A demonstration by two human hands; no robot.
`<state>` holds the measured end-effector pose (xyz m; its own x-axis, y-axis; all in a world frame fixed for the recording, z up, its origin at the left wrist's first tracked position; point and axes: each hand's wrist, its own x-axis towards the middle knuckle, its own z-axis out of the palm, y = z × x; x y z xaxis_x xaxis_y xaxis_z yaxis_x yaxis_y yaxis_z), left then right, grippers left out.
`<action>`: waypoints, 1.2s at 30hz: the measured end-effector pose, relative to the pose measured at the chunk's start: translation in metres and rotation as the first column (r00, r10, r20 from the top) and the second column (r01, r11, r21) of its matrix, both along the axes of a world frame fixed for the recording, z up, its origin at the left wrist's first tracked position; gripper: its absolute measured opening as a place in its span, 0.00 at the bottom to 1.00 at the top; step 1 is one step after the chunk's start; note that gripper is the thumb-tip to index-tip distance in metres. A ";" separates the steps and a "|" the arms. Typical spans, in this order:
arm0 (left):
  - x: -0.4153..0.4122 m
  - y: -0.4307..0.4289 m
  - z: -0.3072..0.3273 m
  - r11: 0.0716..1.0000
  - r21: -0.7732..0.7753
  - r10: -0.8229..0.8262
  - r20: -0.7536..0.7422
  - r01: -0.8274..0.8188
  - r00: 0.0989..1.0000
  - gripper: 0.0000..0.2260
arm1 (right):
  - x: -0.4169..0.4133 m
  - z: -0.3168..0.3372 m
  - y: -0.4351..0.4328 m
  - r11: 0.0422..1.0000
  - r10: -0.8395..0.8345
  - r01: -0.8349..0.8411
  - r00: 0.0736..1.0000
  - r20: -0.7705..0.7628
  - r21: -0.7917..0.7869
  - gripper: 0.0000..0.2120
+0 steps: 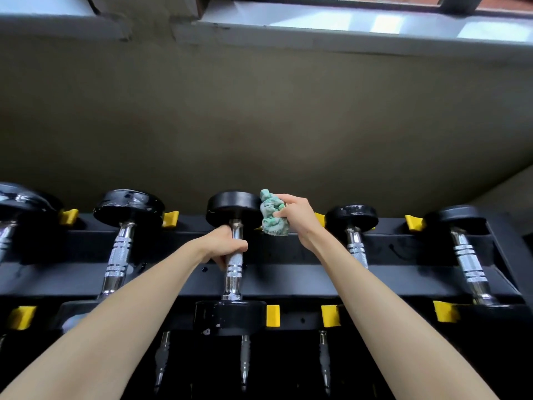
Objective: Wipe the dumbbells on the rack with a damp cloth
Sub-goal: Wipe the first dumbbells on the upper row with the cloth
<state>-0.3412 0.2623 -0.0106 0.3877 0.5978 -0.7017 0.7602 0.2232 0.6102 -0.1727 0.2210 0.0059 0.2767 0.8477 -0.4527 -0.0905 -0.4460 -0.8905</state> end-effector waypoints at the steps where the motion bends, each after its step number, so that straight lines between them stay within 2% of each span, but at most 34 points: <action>1: 0.000 0.000 0.000 1.000 -0.006 -0.005 0.000 0.005 1.000 0.07 | 0.000 0.004 -0.001 1.000 0.003 -0.002 0.999 -0.047 0.018 0.21; 3: -0.001 0.002 0.001 1.000 -0.018 -0.007 0.004 0.007 1.000 0.07 | 0.001 0.010 -0.003 0.998 0.032 -0.021 0.976 -0.216 0.053 0.20; 6: -0.005 0.004 0.000 1.000 -0.027 -0.003 0.020 0.003 1.000 0.08 | 0.001 0.012 -0.009 0.997 0.027 0.015 0.872 -0.488 0.081 0.20; 8: -0.008 0.005 -0.002 0.999 -0.037 0.006 0.040 -0.004 0.999 0.08 | 0.005 0.004 -0.008 0.978 -0.099 0.187 0.798 -0.595 0.088 0.21; 10: -0.011 0.006 -0.002 0.999 -0.049 0.002 0.058 0.001 0.998 0.08 | 0.012 -0.009 -0.005 0.912 -0.290 0.407 0.733 -0.616 0.055 0.19; 12: -0.014 0.008 -0.003 0.998 -0.068 0.002 0.075 0.003 0.997 0.08 | 0.020 -0.025 -0.001 0.860 -0.419 0.510 0.725 -0.547 0.017 0.19; 14: -0.017 0.010 -0.004 0.997 -0.082 -0.008 0.088 0.015 0.996 0.07 | 0.024 -0.037 0.005 0.877 -0.441 0.481 0.806 -0.395 0.004 0.21; 17: -0.019 0.013 -0.007 0.994 -0.106 -0.010 0.099 0.020 0.995 0.06 | 0.016 -0.044 0.018 0.943 -0.321 0.331 0.932 -0.167 0.040 0.23; 20: -0.021 0.014 -0.008 0.991 -0.128 -0.014 0.117 0.029 0.993 0.04 | 0.005 -0.049 0.032 0.988 -0.143 0.136 0.985 0.099 0.077 0.23; 23: -0.024 0.016 -0.009 0.990 -0.139 -0.012 0.132 0.031 0.991 0.03 | 0.003 -0.058 0.037 0.994 0.106 -0.092 0.913 0.395 -0.056 0.21; 25: -0.026 0.017 -0.010 0.989 -0.144 -0.013 0.141 0.034 0.990 0.03 | 0.001 -0.057 0.037 0.979 0.202 -0.194 0.841 0.501 -0.069 0.24; 29: -0.027 0.017 -0.009 0.988 -0.147 -0.013 0.148 0.035 0.989 0.03 | -0.001 -0.050 0.034 0.936 0.341 -0.333 0.767 0.543 -0.117 0.26; 33: -0.027 0.016 -0.011 0.989 -0.147 -0.010 0.152 0.032 0.988 0.03 | 0.000 -0.043 0.039 0.859 0.509 -0.437 0.680 0.528 -0.266 0.19; 36: -0.028 0.016 -0.010 0.988 -0.148 -0.014 0.154 0.037 0.988 0.03 | 0.010 -0.041 0.037 0.820 0.571 -0.466 0.704 0.423 -0.332 0.13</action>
